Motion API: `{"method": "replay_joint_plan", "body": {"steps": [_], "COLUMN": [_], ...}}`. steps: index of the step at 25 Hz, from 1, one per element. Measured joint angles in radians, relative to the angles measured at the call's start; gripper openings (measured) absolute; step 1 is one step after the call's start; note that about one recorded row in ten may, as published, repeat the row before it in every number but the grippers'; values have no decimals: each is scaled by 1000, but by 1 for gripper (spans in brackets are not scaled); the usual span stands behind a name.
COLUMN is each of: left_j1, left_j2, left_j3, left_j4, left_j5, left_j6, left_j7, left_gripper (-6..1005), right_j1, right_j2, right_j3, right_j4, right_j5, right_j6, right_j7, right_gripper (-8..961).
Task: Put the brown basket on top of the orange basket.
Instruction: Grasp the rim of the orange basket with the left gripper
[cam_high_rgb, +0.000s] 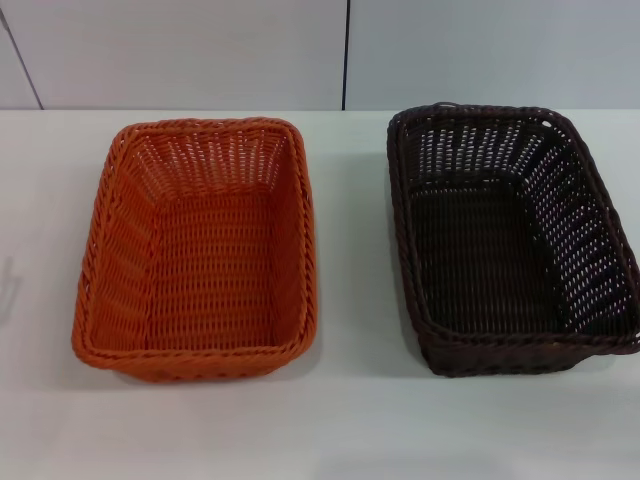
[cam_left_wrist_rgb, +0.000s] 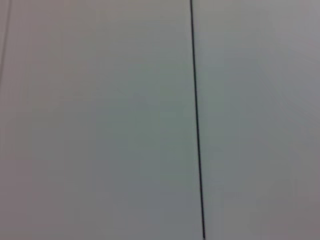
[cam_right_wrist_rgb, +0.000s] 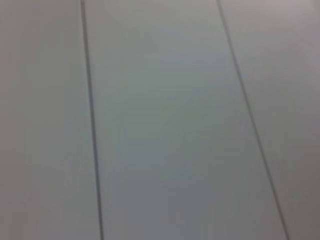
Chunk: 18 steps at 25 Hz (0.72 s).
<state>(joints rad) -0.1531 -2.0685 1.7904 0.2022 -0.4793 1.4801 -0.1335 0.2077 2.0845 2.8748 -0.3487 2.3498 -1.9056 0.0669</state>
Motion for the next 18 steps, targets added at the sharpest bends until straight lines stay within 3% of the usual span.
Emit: {"method": "replay_joint_plan", "body": {"steps": [10, 11, 12, 13, 15, 17, 18], "left_j1": [-40, -42, -42, -21, 18, 18, 32], "left_j2": [12, 27, 27, 71, 119, 119, 132], "left_j3": [7, 7, 7, 3, -13, -13, -25], "left_j4": [5, 24, 24, 110, 244, 244, 297], "left_j5": [16, 53, 53, 137, 220, 220, 253], "left_j6": [-68, -100, -100, -178, -299, -299, -349], "left_j7": [29, -16, -16, -134, -219, -219, -231], "left_gripper": [798, 798, 798, 798, 799, 799, 799], "right_j1": [-13, -15, -18, -20, -24, -24, -23], "right_j2": [2, 2, 2, 2, 1, 0, 0], "right_j3": [-10, -10, -10, -10, -9, -10, -11], "right_j4": [-18, -20, -22, -23, -25, -25, -26], "right_j5": [8, 5, 1, -2, -6, -10, -11], "right_j6": [-14, -17, -21, -24, -29, -30, -28], "right_j7": [9, 8, 8, 8, 8, 8, 8], "right_gripper": [822, 822, 823, 823, 823, 823, 823]}}
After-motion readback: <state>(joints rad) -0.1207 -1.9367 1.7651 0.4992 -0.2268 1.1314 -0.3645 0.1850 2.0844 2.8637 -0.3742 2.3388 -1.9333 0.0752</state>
